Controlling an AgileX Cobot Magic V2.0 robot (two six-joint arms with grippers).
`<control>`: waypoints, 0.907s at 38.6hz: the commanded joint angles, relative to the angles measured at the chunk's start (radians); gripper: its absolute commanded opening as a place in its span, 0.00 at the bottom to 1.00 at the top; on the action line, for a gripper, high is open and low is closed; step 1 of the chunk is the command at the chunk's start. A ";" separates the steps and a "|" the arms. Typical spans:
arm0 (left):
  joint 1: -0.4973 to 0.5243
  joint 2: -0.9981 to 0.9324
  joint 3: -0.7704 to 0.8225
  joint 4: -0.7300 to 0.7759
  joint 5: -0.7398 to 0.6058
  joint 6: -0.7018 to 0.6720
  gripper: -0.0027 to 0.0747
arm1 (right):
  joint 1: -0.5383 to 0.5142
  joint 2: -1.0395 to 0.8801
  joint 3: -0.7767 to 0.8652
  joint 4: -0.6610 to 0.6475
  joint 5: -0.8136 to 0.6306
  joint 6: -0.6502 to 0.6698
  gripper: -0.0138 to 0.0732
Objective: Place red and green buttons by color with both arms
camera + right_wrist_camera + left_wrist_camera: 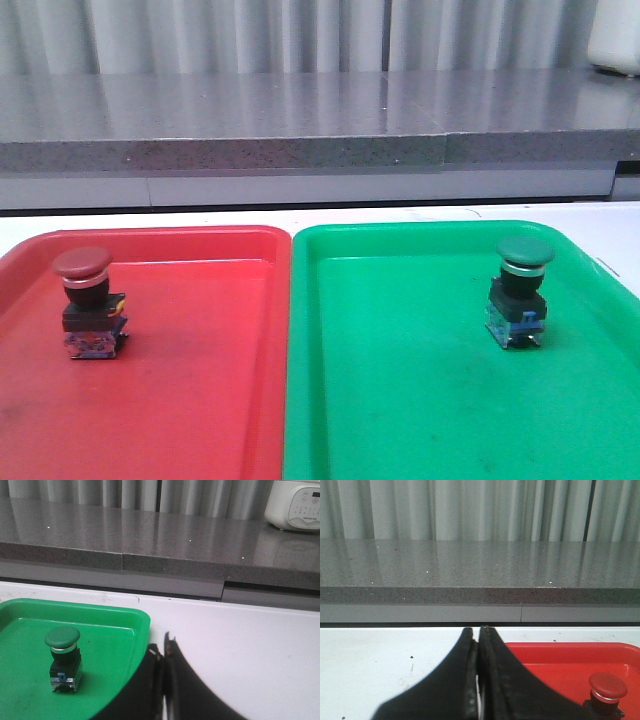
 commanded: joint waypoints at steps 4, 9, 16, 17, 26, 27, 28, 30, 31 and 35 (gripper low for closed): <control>-0.001 -0.015 0.024 -0.008 -0.080 -0.004 0.01 | -0.007 -0.017 -0.006 -0.019 -0.116 0.060 0.09; -0.001 -0.015 0.024 -0.008 -0.080 -0.004 0.01 | -0.007 -0.017 -0.006 -0.085 -0.141 0.180 0.09; -0.001 -0.015 0.024 -0.008 -0.080 -0.004 0.01 | -0.007 -0.017 -0.006 -0.103 -0.163 0.184 0.09; -0.001 -0.015 0.024 -0.008 -0.080 -0.004 0.01 | -0.007 -0.017 -0.006 -0.105 -0.164 0.184 0.09; -0.001 -0.015 0.024 -0.008 -0.080 -0.004 0.01 | -0.007 -0.017 -0.006 -0.111 -0.163 0.184 0.09; -0.001 -0.015 0.024 -0.008 -0.080 -0.004 0.01 | -0.007 -0.017 -0.006 -0.111 -0.163 0.184 0.09; -0.001 -0.015 0.024 -0.008 -0.080 -0.004 0.01 | -0.007 -0.017 -0.006 -0.111 -0.163 0.184 0.09; -0.001 -0.015 0.024 -0.008 -0.080 -0.004 0.01 | -0.007 -0.017 -0.006 -0.111 -0.163 0.184 0.09; -0.001 -0.015 0.024 -0.008 -0.080 -0.004 0.01 | -0.007 -0.017 -0.006 -0.111 -0.163 0.184 0.09; -0.001 -0.015 0.024 -0.008 -0.080 -0.004 0.01 | -0.007 -0.017 -0.006 -0.111 -0.163 0.184 0.09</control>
